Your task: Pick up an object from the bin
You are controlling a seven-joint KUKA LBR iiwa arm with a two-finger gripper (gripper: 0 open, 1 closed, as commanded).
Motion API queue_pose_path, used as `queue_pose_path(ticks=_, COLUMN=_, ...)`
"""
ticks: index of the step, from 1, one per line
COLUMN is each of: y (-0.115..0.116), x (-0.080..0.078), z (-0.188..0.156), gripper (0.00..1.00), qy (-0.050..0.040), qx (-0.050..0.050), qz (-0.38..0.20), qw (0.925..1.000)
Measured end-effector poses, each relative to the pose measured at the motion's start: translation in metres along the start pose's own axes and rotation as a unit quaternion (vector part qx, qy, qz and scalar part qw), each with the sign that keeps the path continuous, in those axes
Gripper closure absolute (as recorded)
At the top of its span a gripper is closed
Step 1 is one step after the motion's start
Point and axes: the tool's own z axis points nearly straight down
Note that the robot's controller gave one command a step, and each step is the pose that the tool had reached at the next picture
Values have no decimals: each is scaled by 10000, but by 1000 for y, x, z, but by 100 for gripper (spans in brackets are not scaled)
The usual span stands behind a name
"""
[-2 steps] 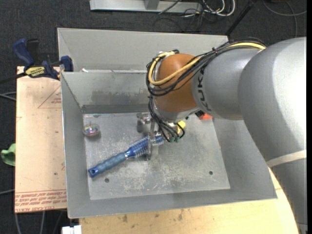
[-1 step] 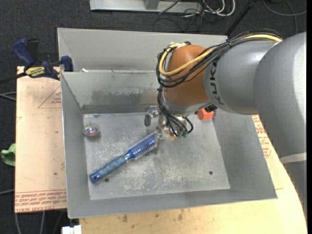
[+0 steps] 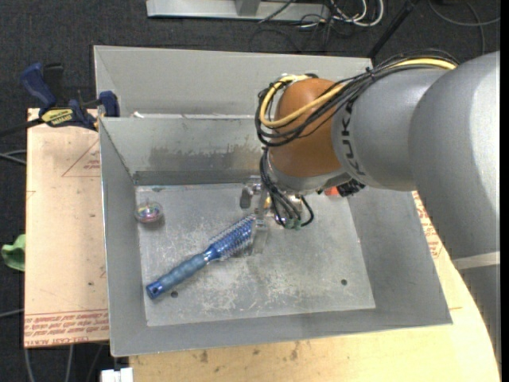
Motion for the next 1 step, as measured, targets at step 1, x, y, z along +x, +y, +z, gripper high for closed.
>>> queue_pose_path(ticks=1, y=1, x=-3, z=31, gripper=0, qy=6, qx=2, qz=-585, qw=9983)
